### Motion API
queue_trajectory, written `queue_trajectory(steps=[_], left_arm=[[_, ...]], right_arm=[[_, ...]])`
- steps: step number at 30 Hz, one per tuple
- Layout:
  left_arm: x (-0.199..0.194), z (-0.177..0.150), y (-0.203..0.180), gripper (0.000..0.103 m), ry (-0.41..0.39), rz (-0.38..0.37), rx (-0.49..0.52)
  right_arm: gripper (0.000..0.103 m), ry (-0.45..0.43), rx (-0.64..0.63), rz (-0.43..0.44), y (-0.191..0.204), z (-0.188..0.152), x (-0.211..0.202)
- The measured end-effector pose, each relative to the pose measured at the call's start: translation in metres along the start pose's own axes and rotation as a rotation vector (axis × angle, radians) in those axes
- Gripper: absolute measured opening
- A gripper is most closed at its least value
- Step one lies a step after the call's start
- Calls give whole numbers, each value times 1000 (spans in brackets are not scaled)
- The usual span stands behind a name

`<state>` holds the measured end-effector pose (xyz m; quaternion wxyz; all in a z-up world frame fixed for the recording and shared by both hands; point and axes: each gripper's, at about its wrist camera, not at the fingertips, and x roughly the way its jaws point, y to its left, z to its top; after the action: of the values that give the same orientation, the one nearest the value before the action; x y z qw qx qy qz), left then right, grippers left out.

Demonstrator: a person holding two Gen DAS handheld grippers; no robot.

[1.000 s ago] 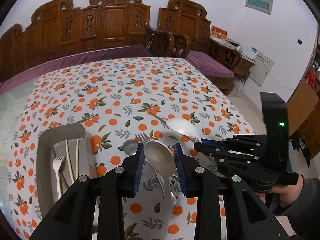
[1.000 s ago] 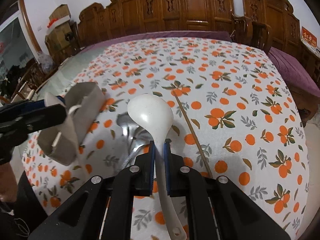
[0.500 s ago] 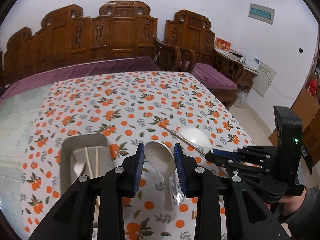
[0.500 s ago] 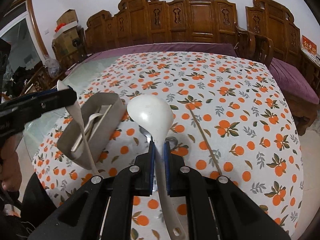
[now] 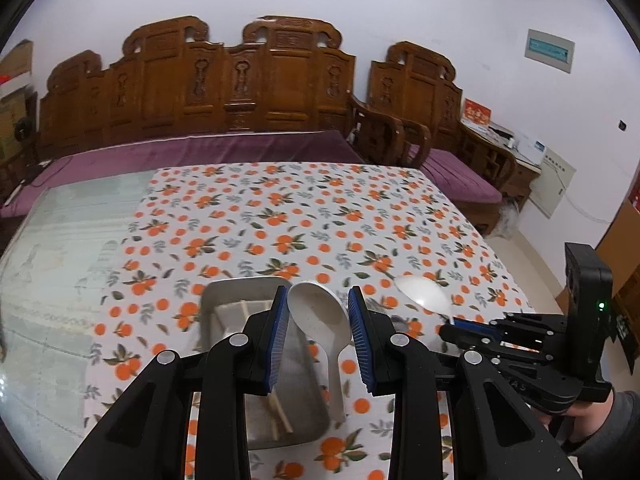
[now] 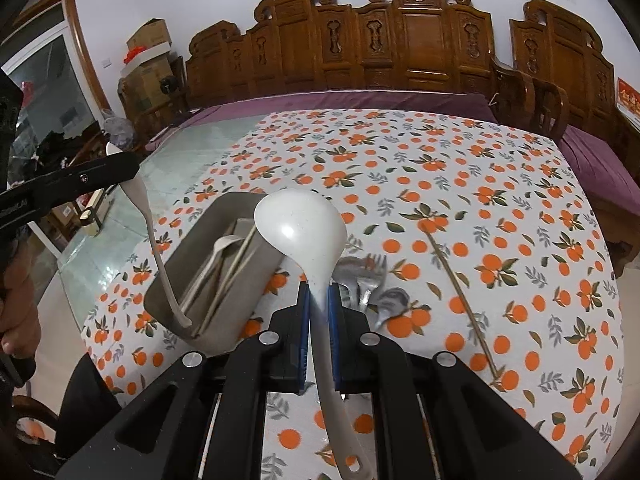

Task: Organize utensils
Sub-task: 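Lower the white spoon into the tray with the left tool and release while the right holds its spoon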

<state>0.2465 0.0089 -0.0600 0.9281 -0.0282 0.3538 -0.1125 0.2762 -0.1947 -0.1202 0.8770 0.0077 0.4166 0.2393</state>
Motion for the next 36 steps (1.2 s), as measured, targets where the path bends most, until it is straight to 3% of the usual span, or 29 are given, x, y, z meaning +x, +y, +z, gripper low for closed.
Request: queue_trajectory(steps=[7, 19, 36], left_arm=[[-1, -2, 28, 28, 17, 40, -12], [34, -26, 57, 28, 146, 91, -7], [81, -36, 62, 29, 220, 108, -5]], right_arm=[[10, 3, -9, 15, 16, 4, 1], [10, 18, -17, 22, 26, 2, 8], [10, 28, 5, 14, 15, -2, 8]])
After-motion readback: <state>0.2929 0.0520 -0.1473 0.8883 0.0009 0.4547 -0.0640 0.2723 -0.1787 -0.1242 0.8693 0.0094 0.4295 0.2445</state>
